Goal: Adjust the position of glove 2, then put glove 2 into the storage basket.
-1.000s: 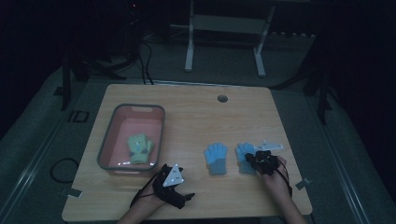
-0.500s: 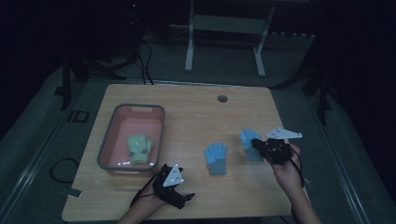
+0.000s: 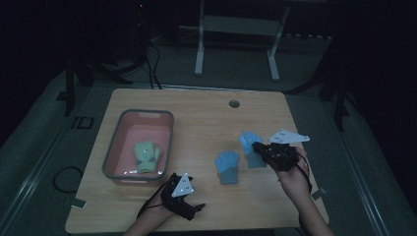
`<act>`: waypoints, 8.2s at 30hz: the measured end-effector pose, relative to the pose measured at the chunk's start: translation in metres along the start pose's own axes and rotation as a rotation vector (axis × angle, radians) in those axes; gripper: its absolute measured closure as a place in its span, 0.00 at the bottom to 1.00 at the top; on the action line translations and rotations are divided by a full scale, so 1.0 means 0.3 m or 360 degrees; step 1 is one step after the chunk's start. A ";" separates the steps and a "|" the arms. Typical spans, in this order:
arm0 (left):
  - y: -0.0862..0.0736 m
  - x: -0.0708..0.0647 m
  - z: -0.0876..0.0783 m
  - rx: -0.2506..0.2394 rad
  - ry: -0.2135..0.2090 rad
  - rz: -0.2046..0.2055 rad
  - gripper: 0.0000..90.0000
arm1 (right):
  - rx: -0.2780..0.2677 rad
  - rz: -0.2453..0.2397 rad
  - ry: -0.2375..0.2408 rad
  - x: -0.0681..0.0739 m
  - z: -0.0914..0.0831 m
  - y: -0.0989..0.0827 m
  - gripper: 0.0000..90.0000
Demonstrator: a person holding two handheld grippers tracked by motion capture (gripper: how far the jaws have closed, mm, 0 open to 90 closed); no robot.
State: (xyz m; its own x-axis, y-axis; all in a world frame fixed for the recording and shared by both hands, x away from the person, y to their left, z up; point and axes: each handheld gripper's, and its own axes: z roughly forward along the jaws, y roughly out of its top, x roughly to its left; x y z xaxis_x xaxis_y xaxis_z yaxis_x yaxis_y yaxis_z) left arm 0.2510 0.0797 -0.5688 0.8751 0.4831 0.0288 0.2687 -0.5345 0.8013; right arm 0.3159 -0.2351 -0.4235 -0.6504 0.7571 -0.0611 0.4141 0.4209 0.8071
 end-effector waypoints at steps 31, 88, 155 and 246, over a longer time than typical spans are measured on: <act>0.000 -0.003 -0.002 0.0003 -0.0002 0.0022 0.03 | 0.0199 0.0029 0.0114 0.157 0.265 -0.088 0.95; 0.063 -0.037 0.004 -0.0012 -0.0063 -0.0072 0.04 | 0.0163 0.0023 0.0254 0.043 0.255 -0.150 0.16; 0.286 0.052 0.298 0.0231 -0.0146 0.0430 0.80 | 0.0425 0.0144 0.0370 -0.019 0.470 -0.169 0.80; 0.280 0.260 -0.328 0.0363 0.0182 0.0366 0.84 | 0.0115 -0.0091 0.0721 0.355 0.526 0.385 0.91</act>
State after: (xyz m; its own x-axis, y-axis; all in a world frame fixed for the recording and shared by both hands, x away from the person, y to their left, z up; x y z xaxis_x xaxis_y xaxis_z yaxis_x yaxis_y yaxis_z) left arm 0.3021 0.1407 -0.4405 0.8758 0.3998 0.2704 0.1640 -0.7734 0.6123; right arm 0.3950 -0.0269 -0.4295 -0.8796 0.4438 0.1714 0.4024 0.5017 0.7657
